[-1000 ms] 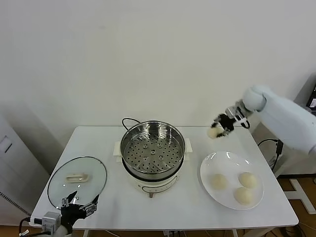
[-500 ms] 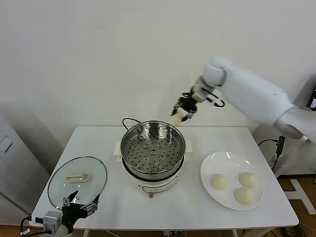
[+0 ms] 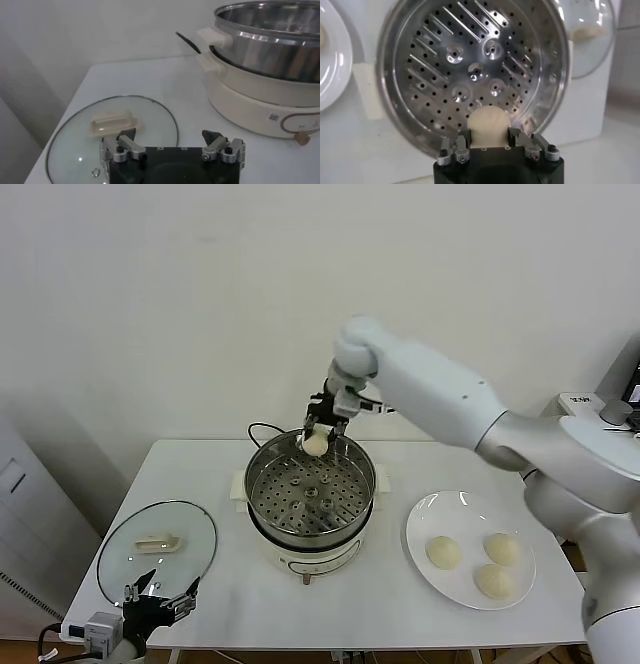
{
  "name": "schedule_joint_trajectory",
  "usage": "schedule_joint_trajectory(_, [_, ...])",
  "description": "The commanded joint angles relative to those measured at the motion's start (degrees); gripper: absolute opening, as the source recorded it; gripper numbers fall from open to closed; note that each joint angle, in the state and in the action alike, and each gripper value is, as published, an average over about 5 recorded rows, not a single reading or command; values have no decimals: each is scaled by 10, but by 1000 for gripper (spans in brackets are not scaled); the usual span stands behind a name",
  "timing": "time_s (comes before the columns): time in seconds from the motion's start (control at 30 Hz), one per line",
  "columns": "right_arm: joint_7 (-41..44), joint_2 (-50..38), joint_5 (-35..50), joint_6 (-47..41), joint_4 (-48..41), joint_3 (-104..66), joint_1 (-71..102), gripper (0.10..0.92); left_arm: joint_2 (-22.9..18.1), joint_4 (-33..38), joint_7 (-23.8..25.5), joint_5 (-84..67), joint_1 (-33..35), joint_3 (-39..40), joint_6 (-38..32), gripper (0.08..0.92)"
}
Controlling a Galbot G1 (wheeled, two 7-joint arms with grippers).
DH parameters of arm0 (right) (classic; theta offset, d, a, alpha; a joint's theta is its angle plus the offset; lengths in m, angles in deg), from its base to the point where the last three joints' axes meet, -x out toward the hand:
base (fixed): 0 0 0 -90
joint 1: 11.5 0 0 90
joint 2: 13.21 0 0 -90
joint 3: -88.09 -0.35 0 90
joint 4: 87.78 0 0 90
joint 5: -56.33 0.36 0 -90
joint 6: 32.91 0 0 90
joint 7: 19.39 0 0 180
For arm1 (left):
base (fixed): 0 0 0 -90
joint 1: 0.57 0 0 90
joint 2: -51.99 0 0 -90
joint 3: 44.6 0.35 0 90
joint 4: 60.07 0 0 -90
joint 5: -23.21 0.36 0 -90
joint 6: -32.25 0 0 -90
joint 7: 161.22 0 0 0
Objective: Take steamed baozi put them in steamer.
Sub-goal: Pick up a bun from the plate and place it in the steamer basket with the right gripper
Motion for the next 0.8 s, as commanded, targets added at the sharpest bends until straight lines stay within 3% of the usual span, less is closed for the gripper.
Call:
schedule_joint_trajectory(0.03, [2,36,-112,28,-3,-24,61,467,0,1,0,0,0,0,0,823])
schedule_joint_trajectory(0.47, [-17,38,-152,28,-15,-55,89,482,-1,2,1,0,0,0,-1,823])
schedule_joint_trajectory(0.6, [-19,36,-149,28,-12,-56,90,547,-1,3,1,0,0,0,-1,823])
schedule_joint_trajectory(0.8, [-21,24,-87,28,-9,-39,66,713,-2,3,1,0,1,0,-1,823])
